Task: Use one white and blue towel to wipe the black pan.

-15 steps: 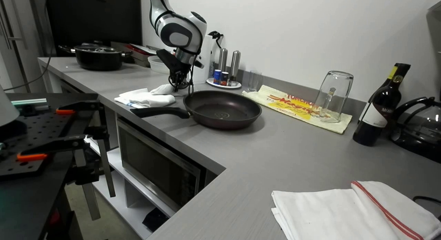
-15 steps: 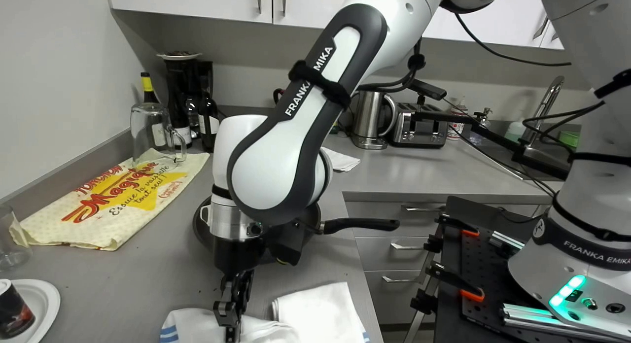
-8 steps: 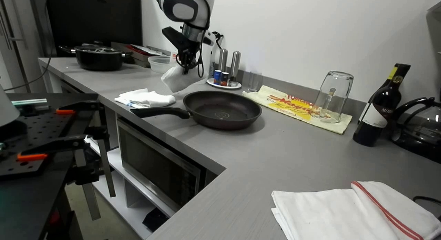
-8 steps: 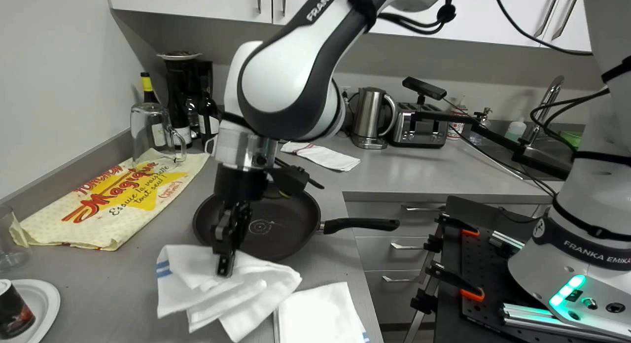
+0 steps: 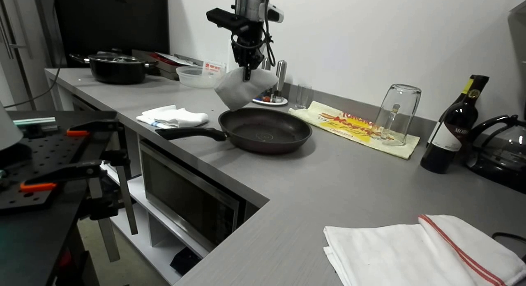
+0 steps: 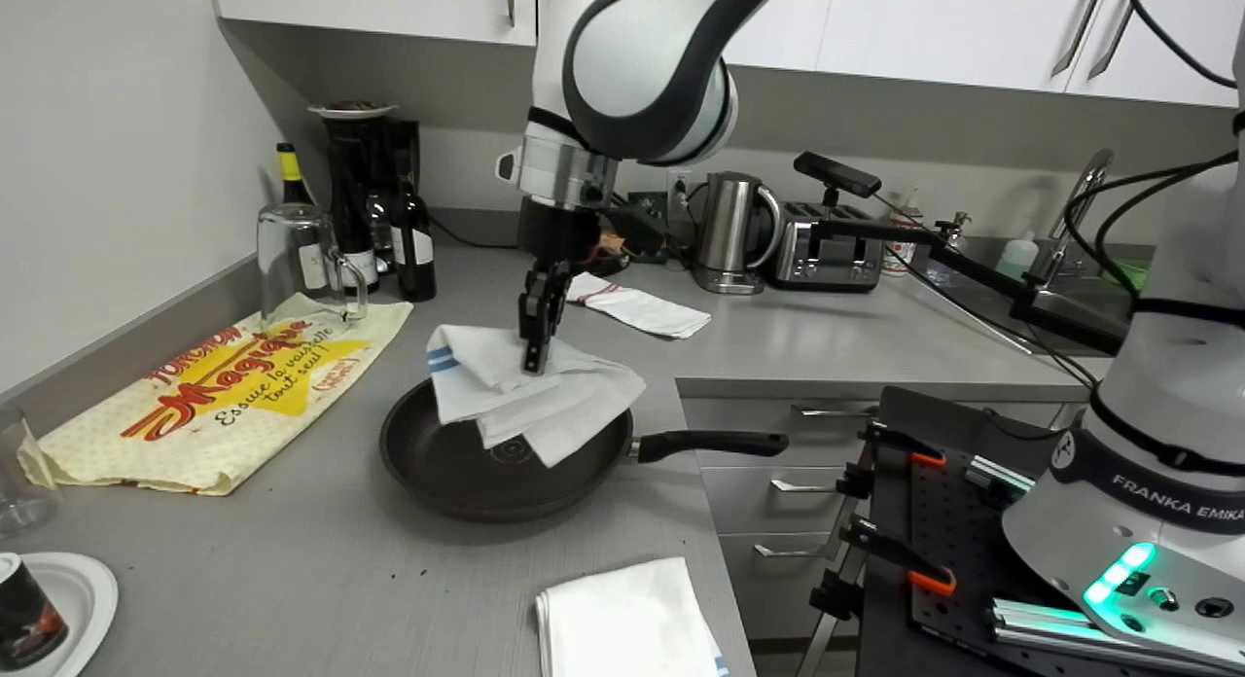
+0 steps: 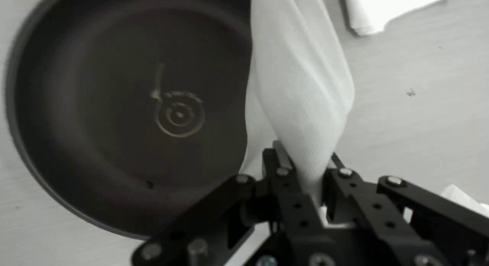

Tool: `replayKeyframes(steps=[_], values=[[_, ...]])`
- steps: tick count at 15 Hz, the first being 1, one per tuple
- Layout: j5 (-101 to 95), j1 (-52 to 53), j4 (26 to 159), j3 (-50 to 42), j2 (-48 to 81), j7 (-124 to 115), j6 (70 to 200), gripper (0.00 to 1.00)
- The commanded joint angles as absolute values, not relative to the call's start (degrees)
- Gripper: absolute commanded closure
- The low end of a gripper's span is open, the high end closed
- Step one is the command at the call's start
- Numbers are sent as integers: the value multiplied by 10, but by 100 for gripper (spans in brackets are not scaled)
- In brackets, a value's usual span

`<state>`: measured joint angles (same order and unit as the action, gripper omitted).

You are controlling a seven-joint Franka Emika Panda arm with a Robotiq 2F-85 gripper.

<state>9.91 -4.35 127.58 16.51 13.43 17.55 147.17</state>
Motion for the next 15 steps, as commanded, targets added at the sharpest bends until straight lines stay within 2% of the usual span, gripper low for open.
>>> replayKeyframes(steps=[1,6,15], values=[[-32,1,1311,81,137,135,1489,96],[-229,54,1294,1,187,44,1509,96],[-325,100,1233,-47,234,-53,1536,96]])
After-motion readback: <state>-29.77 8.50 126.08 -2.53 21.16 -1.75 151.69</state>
